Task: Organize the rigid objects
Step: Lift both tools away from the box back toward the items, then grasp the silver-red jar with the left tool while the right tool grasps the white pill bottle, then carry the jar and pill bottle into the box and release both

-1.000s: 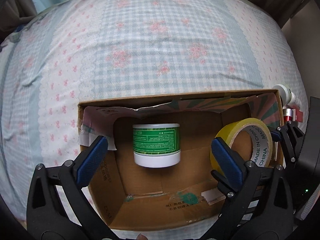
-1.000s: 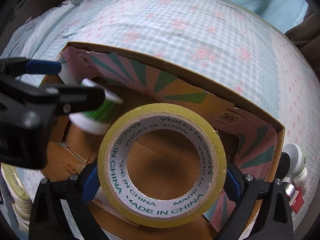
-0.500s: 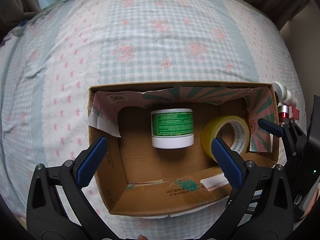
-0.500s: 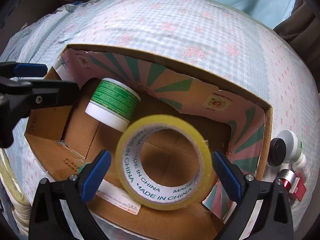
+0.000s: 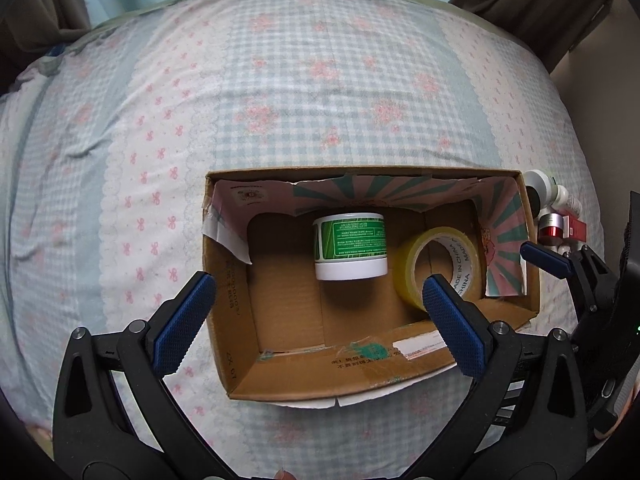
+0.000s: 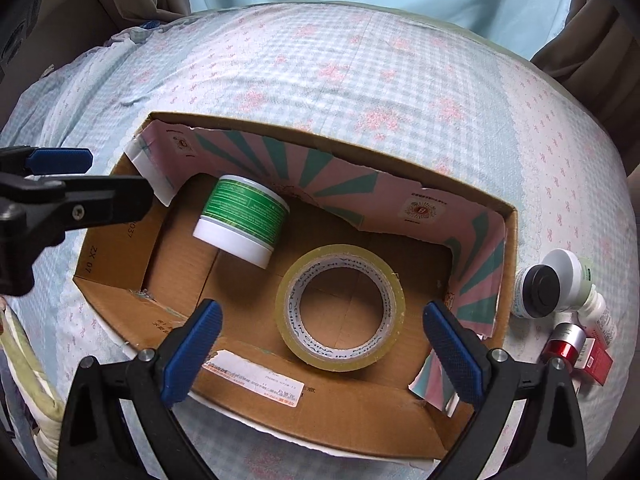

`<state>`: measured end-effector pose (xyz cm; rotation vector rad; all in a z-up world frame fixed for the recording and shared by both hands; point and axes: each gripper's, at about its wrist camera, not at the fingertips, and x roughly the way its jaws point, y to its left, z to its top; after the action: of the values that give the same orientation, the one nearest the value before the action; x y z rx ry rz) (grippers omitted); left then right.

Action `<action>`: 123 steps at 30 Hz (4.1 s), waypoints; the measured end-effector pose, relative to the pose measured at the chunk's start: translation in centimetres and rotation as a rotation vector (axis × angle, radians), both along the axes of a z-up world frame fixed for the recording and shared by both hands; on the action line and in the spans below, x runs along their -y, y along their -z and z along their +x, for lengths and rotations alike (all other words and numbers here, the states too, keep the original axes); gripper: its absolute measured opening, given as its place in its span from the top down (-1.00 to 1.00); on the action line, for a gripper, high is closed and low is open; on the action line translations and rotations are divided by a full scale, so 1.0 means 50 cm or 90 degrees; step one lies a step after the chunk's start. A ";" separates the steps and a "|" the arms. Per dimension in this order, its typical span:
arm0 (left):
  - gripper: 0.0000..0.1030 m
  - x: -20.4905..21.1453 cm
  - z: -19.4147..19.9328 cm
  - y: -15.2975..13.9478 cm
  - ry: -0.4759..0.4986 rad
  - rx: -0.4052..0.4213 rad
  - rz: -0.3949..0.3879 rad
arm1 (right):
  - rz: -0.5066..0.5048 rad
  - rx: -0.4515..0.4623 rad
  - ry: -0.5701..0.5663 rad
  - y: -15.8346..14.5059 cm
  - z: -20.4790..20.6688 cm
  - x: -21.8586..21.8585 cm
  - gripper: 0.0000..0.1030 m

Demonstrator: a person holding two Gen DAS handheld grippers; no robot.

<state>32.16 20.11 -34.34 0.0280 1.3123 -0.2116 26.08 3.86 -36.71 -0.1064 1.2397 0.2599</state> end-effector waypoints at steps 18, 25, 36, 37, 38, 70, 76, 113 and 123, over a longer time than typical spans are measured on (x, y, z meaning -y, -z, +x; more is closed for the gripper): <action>-0.99 0.046 -0.238 -0.331 0.024 0.182 -0.023 | -0.022 0.085 0.116 -0.331 -0.194 0.119 -0.95; -0.99 0.162 -0.315 -0.363 0.041 0.195 -0.042 | -0.006 0.126 0.194 -0.391 -0.290 0.257 -0.95; -1.00 0.414 -0.364 -0.346 -0.012 0.193 -0.041 | -0.015 0.146 0.167 -0.377 -0.330 0.546 -0.95; -0.99 0.437 -0.361 -0.336 -0.018 0.187 -0.043 | -0.020 0.147 0.161 -0.371 -0.325 0.571 -0.95; -0.99 0.460 -0.358 -0.325 -0.024 0.180 -0.047 | -0.023 0.149 0.155 -0.365 -0.320 0.596 -0.95; -0.84 0.831 -0.066 0.195 0.074 -0.048 -0.040 | -0.016 -0.045 -0.186 0.090 0.100 0.795 -0.74; -0.57 0.845 -0.046 0.265 0.087 -0.083 -0.048 | -0.052 -0.099 -0.290 0.170 0.126 0.755 -0.51; -0.06 0.819 -0.087 0.103 0.061 -0.007 -0.118 | -0.022 -0.041 -0.107 0.017 0.080 0.797 0.08; -0.07 0.742 -0.176 -0.205 0.033 0.105 -0.166 | 0.015 0.040 0.021 -0.274 -0.054 0.729 0.08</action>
<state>23.35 -17.00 -24.11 -0.1392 1.1128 -0.4140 23.40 -32.60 -23.04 -0.0733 1.1742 0.2416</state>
